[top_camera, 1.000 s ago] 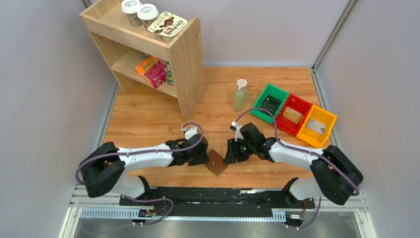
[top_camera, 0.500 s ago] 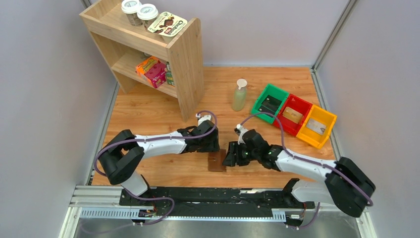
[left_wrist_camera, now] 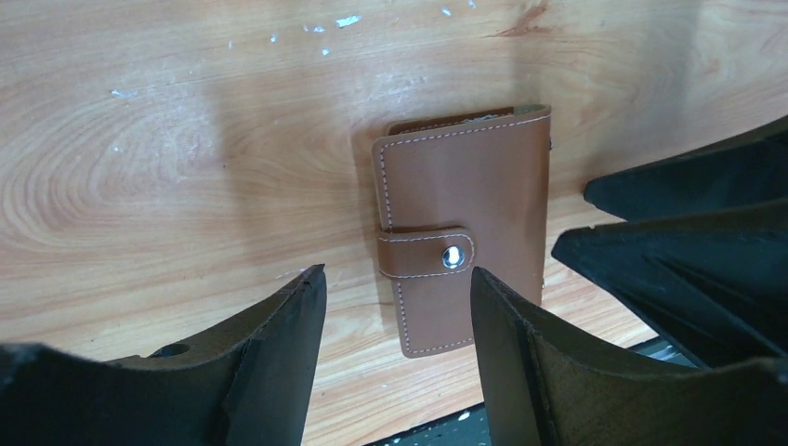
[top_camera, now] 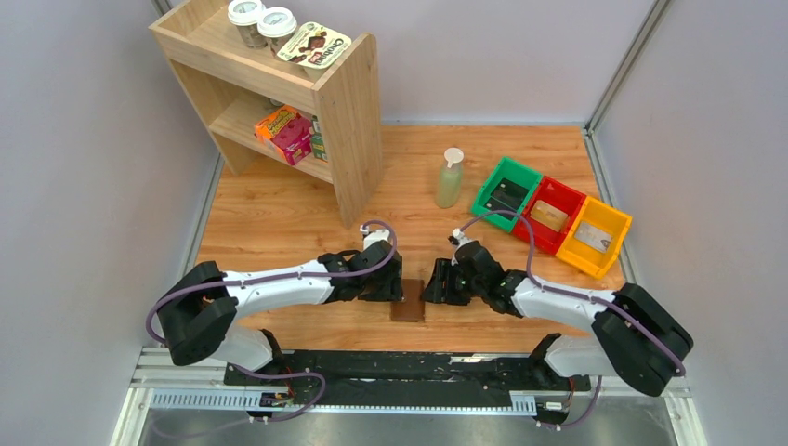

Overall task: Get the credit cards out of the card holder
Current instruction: Open the card holder at the center of the board.

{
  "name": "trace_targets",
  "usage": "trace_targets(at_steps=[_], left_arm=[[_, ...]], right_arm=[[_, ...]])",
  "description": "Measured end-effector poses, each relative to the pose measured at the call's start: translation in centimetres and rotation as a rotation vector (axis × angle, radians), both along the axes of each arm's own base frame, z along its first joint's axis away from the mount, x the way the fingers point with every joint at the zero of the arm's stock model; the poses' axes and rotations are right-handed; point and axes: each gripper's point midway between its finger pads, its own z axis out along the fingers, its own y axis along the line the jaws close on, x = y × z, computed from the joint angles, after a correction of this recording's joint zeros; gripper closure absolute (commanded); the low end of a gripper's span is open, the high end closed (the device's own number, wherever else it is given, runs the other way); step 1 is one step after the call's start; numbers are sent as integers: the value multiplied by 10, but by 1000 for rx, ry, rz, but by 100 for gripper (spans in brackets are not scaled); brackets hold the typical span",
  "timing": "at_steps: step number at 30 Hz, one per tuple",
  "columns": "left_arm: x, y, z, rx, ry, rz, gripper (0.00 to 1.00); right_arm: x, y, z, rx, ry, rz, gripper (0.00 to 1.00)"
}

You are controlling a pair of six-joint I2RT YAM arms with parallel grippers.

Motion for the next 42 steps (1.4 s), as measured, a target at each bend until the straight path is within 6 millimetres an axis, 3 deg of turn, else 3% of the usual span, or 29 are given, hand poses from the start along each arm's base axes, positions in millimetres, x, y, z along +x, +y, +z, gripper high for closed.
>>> trace_targets(at_steps=[3,8,13,22,28,42], left_arm=[[-4,3,-3,17,11,-2,35],[-8,7,-3,47,17,-12,36],[-6,-1,3,88,4,-42,37],[-4,-13,0,194,1,-104,42],[-12,-13,-10,268,17,-138,47],[-12,-16,-18,407,13,-178,47]], right_arm=[[0,4,-10,4,29,-6,51],[4,13,-10,57,31,-11,53],[6,23,-11,102,45,-6,59],[7,30,-15,133,67,-5,95],[6,31,-15,140,71,-5,98],[7,34,-16,153,74,0,100]])
